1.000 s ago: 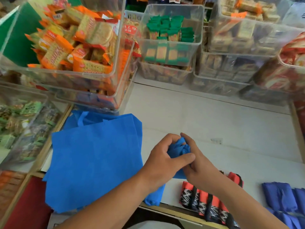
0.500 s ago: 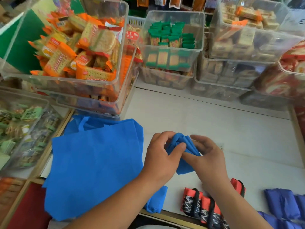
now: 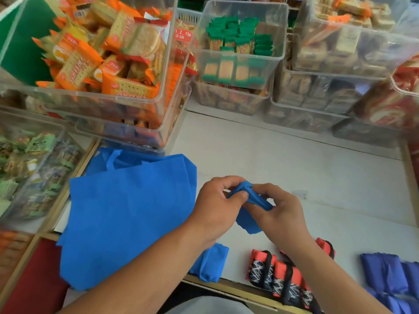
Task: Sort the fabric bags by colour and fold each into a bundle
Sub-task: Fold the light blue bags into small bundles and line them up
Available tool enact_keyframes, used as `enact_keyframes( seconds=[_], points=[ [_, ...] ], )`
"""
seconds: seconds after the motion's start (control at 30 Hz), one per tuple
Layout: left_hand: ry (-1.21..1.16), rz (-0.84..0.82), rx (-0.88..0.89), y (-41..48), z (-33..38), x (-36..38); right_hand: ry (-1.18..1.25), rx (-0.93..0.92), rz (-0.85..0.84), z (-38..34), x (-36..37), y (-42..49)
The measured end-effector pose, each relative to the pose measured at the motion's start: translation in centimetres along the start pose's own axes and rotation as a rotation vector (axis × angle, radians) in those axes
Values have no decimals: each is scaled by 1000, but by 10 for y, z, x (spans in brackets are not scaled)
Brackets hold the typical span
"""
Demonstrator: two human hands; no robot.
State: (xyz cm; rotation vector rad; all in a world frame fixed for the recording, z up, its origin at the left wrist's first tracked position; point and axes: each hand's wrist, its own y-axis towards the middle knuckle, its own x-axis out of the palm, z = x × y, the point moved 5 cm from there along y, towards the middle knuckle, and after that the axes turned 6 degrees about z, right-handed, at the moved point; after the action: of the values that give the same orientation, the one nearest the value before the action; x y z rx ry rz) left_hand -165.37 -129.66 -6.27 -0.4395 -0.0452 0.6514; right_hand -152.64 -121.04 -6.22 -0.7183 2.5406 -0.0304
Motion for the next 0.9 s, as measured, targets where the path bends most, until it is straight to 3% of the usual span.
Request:
enact_keyframes(
  seconds=[0.1, 0.23, 0.4, 0.5, 0.7, 0.8, 0.9],
  points=[
    [45, 4, -2, 1, -13, -1, -126, -40, -22, 18, 14, 0],
    [95, 35, -16, 4, -25, -4, -324, -306, -35, 20, 26, -4],
    [84, 16, -77, 7, -31, -7, -358, -506, -21, 15, 32, -10],
    [73, 23, -58, 4, -36, -10, -338, -462, -21, 22, 37, -14],
    [-15, 178, -15, 2, -39, -19, -69, -134, -33, 24, 42, -8],
    [-116, 156, -58, 6, -38, -22, 93, -23, -88, 22, 41, -12],
    [-177, 126, -84, 5, -32, -23, 156, -27, -1, 20, 25, -8]
  ],
)
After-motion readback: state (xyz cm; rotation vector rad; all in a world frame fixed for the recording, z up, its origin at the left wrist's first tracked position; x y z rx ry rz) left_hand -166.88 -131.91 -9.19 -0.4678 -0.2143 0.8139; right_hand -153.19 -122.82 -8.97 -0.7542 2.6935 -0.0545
